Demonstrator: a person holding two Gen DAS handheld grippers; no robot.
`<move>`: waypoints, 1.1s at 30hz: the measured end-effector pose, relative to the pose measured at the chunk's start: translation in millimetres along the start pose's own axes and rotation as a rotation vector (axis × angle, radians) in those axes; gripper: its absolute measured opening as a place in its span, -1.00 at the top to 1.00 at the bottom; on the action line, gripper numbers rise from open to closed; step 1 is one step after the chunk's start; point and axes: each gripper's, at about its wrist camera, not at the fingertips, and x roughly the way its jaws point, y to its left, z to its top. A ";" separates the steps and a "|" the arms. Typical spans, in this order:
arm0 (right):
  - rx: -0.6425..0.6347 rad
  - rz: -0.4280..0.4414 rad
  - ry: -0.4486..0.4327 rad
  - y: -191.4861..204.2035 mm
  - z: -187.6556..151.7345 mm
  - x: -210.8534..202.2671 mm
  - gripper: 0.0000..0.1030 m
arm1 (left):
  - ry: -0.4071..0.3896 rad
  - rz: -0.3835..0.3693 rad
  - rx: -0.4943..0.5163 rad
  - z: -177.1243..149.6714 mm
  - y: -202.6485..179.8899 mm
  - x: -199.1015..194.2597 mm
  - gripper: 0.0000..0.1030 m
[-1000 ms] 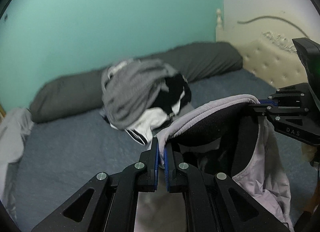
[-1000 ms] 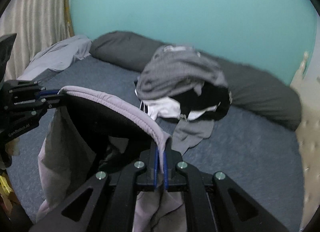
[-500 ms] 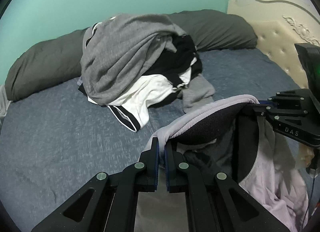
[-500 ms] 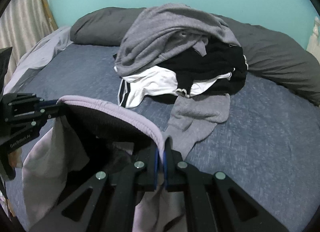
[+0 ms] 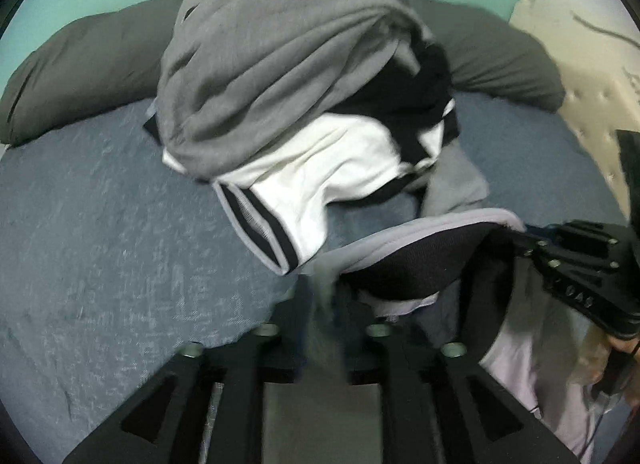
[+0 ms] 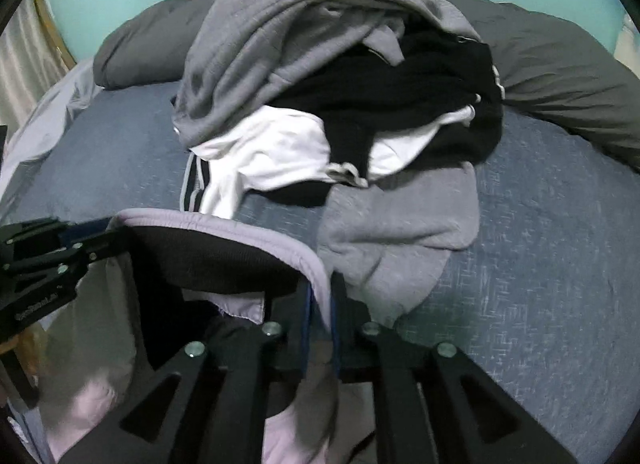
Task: Fold clothes
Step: 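Lay the jacket flat on the bed and open both tools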
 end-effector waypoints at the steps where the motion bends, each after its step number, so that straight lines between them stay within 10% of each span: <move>1: 0.009 -0.002 -0.013 -2.4 -2.3 -1.2 0.58 | -0.011 -0.020 -0.022 -2.3 4.4 -1.8 0.24; 4: 0.080 0.039 -0.052 -18.0 -9.3 -17.0 -0.01 | -0.027 -0.058 -0.089 -8.2 16.0 -10.4 -0.11; 12: 0.103 0.087 -0.109 -27.4 -49.4 -83.7 -0.01 | -0.066 -0.054 -0.039 -47.9 15.9 -73.0 -0.11; 33: 0.130 0.147 0.087 2.5 -223.8 -157.5 -0.01 | 0.073 -0.102 -0.012 -221.7 -27.4 -164.0 -0.22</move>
